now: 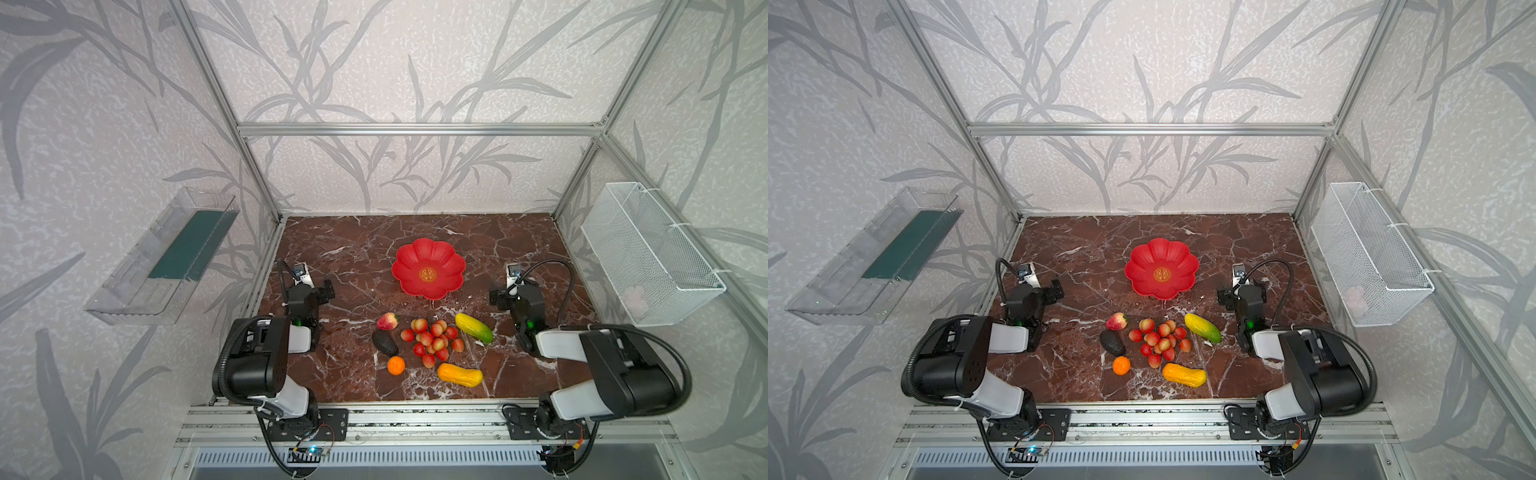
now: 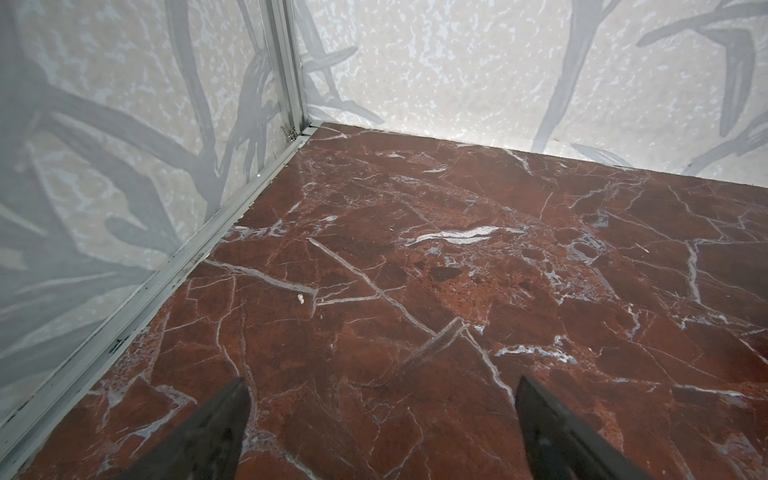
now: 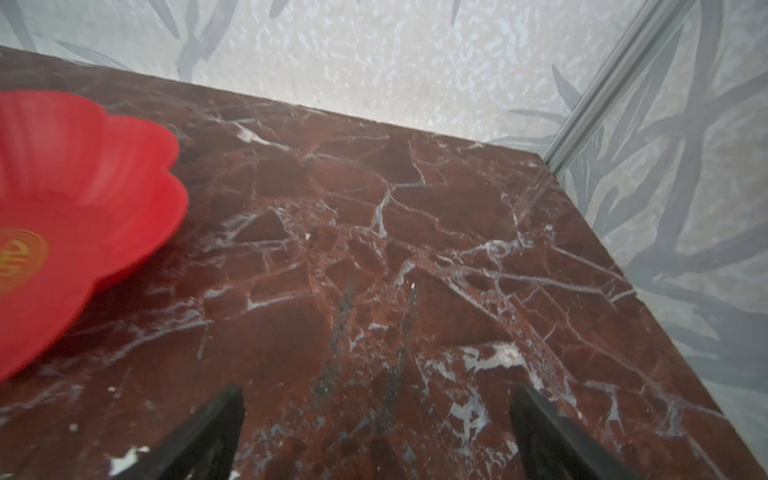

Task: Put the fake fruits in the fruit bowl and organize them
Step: 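Reach the right gripper to the green-yellow cucumber and grasp it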

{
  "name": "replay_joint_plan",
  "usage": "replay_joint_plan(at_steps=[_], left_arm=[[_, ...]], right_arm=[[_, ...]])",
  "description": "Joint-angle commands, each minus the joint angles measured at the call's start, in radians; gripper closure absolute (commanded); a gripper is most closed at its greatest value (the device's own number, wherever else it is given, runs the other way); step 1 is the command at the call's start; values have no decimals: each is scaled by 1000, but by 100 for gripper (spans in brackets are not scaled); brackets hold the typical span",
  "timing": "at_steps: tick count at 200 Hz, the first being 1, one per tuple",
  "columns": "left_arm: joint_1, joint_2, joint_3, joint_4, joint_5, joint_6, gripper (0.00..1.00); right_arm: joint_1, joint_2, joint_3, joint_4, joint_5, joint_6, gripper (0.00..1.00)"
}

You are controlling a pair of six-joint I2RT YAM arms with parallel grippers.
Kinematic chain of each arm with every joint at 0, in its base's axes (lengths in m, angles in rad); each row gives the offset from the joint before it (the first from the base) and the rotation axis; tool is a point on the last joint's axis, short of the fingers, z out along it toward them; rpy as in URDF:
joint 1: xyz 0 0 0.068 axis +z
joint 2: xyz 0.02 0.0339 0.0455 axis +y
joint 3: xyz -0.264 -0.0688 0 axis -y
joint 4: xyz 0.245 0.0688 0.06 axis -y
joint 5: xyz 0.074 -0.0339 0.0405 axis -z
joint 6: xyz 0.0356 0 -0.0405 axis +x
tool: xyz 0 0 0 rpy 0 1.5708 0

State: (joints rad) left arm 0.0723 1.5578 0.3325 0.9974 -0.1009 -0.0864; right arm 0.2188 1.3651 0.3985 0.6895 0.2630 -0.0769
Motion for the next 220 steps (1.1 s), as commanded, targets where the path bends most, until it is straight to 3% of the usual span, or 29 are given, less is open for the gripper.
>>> replay_joint_plan(at_steps=[1,18,30,38,55,76,101,139,188,209,220], left_arm=[[-6,-31,-2,4,31,26,1],[-32,-200,31,-196,-59,31,1],[-34,-348,104,-453,-167,-82,1],[-34,-427,158,-610,-248,-222,1],[-28,-553,188,-764,-244,-381,1],[-19,-664,155,-822,-148,-456,1],[-18,-739,166,-977,-73,-495,1],[-19,-791,153,-1045,67,-532,3],[-18,-843,136,-1106,89,-546,3],[-18,-876,124,-1117,86,-548,3],[-19,-893,118,-1126,76,-549,3]], right_arm=[[13,-173,248,-461,0,149,1],[1,-205,277,-488,-47,422,0],[-42,-227,259,-489,-286,367,1],[-47,-242,224,-466,-329,379,1],[-33,-272,222,-579,-418,345,9],[82,-286,293,-907,-320,280,11],[259,-315,267,-1055,-210,290,11],[353,-240,222,-1014,-167,354,10],[366,17,290,-973,-184,376,11],[373,83,309,-972,-177,378,19],[373,91,305,-973,-152,393,30]])
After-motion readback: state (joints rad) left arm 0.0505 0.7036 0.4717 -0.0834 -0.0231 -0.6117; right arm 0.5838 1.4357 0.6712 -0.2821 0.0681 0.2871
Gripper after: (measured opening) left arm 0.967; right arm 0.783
